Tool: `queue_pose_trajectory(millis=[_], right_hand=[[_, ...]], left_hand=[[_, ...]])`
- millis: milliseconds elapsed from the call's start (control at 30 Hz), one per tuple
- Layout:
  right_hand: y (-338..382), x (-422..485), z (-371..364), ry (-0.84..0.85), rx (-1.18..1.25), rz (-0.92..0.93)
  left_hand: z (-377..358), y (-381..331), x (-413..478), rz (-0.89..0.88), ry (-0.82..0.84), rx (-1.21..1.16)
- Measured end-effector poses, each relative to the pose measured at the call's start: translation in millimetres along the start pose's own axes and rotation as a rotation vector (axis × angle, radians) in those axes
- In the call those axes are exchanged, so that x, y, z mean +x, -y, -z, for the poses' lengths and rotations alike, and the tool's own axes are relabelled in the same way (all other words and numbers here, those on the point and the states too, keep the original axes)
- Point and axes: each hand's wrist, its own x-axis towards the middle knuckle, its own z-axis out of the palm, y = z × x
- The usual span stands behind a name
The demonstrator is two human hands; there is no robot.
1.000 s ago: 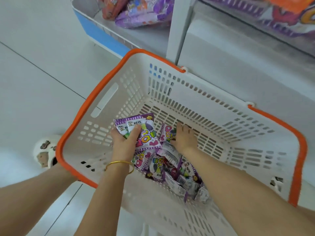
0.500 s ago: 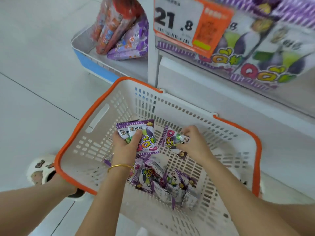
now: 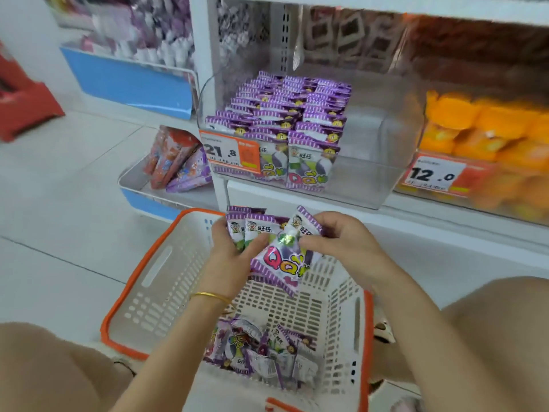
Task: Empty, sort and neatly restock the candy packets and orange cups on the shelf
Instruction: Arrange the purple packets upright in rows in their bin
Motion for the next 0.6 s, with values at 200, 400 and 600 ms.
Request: queue_pose_trajectory(millis=[200, 400, 600], right_hand=[[39, -4, 16, -0.017, 0.101, 0.016], [91, 4, 56, -0.134, 0.098, 0.08], [146, 52, 114, -0.527, -0.567, 0.309]], left_hand=[[-5, -72, 0, -0.143, 0.086, -0.079], [-15, -127, 31, -0.191, 0.159, -0.083], [-24, -151, 80, -0.294, 0.04, -0.121]])
